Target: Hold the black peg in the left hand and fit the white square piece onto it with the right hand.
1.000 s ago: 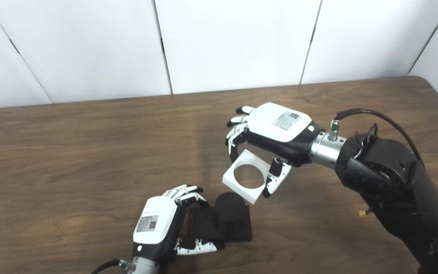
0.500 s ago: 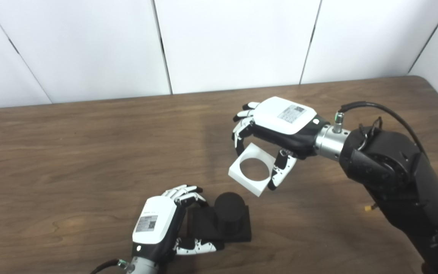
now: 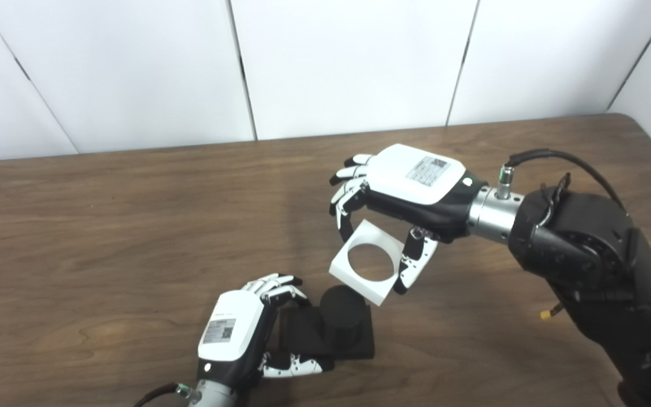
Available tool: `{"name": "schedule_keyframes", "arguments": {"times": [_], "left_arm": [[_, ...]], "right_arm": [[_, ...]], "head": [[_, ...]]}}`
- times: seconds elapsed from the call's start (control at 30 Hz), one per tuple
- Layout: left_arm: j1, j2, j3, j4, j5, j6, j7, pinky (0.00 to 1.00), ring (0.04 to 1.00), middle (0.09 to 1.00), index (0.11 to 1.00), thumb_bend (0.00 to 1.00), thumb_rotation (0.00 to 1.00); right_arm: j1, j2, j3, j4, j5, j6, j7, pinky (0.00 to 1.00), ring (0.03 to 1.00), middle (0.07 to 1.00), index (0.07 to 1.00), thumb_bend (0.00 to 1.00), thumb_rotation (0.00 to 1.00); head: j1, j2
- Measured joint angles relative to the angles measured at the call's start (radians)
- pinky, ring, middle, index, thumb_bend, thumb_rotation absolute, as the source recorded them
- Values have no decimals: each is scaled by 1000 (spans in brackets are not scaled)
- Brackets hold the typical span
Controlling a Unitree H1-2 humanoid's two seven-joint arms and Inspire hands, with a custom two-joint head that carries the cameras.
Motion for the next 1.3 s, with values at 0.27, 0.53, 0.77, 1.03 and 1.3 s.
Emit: {"name": "schedule_keyframes", "arguments": {"times": [0.27,0.53,0.77,1.03,1.3], "left_arm": [[-3,0,-1,3,1,0,0,788,835,793,488,514,49],[-3,0,-3,3,2,3,0,793,836,794,488,514,49],[-4,-6,-5,3,2,6,0,788,834,792,488,514,49],[-4,-13,-7,3,5,7,0,792,832,791,488,514,49],[-5,-15,-9,3,9,11,0,792,831,790,488,514,49]], "right_arm": [[-5,14,12,-37,-1,32,30,954,900,755,482,525,133],[-2,19,28,-43,-4,33,47,958,903,756,483,524,133],[10,28,42,-41,-6,30,46,964,911,762,483,524,132],[15,32,50,-6,-19,19,36,965,917,764,483,524,132],[30,51,63,-1,-27,18,30,985,921,766,483,524,132]], "head": [[5,2],[9,8],[9,11],[17,8],[20,8]]}}
